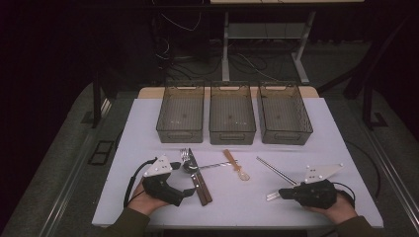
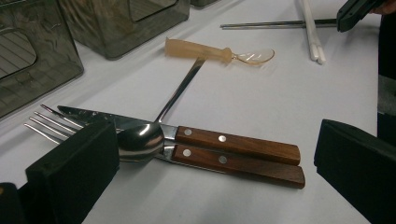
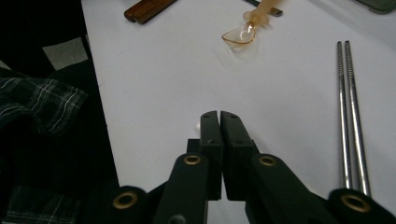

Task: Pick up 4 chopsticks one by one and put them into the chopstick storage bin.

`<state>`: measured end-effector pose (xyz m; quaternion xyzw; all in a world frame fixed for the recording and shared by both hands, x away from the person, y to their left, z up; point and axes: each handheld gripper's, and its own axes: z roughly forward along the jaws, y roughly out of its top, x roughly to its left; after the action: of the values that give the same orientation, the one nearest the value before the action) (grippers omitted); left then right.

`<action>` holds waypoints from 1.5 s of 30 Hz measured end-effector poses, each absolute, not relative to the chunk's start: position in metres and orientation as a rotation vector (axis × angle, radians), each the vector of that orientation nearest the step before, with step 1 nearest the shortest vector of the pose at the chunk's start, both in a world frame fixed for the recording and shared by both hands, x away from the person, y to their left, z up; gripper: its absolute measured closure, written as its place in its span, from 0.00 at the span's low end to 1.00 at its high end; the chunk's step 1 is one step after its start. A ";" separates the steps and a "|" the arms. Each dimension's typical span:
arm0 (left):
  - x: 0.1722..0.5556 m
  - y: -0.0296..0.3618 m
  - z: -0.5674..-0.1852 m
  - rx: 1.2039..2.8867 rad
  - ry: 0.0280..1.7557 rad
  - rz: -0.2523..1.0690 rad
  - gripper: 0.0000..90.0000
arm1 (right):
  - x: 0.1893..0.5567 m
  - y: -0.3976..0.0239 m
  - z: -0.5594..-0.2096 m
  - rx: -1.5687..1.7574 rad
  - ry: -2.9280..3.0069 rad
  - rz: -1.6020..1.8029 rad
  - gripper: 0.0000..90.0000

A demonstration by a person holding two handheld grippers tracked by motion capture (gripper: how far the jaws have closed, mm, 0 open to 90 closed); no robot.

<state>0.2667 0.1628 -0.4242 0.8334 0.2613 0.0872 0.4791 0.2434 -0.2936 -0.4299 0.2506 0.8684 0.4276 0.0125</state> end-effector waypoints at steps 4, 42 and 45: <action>0.267 0.163 -0.424 2.029 0.642 0.211 0.00 | 0.243 -0.291 -0.432 0.777 2.731 1.315 1.00; 0.268 0.163 -0.426 2.029 0.648 0.200 0.00 | 0.248 -0.275 -0.449 0.753 2.813 1.142 1.00; 0.268 0.163 -0.426 2.029 0.648 0.199 0.00 | 0.249 -0.274 -0.449 0.752 2.809 1.142 1.00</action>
<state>0.2677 0.1627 -0.4260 0.8318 0.2658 0.0818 0.4804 0.2488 -0.2738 -0.4490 0.2408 0.8991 0.3654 0.0086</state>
